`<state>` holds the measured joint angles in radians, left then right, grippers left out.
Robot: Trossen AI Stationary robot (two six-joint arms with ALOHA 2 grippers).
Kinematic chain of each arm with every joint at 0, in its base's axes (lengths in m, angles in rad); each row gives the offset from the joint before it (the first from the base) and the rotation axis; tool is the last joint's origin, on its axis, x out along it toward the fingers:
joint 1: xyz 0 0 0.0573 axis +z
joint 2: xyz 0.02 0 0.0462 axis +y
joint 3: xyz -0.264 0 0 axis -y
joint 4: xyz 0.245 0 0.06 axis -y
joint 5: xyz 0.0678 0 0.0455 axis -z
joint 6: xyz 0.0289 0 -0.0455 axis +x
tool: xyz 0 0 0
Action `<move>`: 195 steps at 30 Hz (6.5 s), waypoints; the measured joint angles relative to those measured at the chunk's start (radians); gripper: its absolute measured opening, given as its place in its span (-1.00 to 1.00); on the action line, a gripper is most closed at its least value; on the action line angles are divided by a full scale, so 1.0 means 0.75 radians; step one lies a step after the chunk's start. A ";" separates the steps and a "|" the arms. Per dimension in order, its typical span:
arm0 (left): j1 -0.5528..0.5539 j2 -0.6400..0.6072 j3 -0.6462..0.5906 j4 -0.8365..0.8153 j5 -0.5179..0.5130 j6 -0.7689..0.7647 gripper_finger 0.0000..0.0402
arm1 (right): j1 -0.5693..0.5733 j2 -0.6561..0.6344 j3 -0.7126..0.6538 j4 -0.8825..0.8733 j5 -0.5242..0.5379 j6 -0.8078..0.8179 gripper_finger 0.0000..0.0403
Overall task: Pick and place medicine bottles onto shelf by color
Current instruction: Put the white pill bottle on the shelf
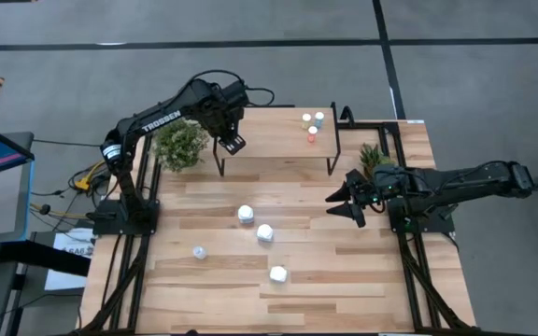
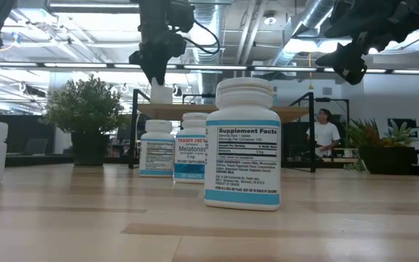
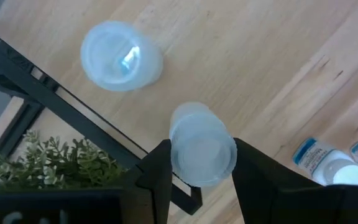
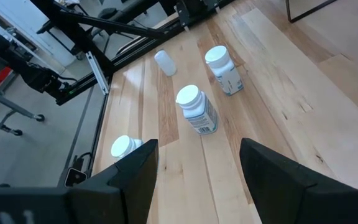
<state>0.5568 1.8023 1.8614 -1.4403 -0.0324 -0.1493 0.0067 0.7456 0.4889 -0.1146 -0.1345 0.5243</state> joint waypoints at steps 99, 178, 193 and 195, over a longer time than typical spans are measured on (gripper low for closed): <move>-1.502 -0.382 -0.971 0.395 -0.019 -0.889 0.36 | 0.000 0.001 -0.001 -0.046 0.000 0.045 0.24; -1.418 -0.372 -1.132 0.618 0.085 -0.886 -0.48 | 0.000 0.000 -0.001 -0.047 0.000 0.070 0.24; -0.928 -0.372 -0.534 0.110 0.025 -0.655 -0.48 | 0.000 0.000 -0.001 -0.047 0.000 0.070 0.24; -0.822 -0.372 -0.492 0.068 0.016 -0.635 -0.49 | 0.000 0.000 -0.001 -0.047 0.000 0.070 0.24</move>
<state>-0.0597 1.5234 1.4927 -1.3893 -0.0206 -0.6259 0.0067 0.7456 0.4885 -0.1501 -0.1345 0.5769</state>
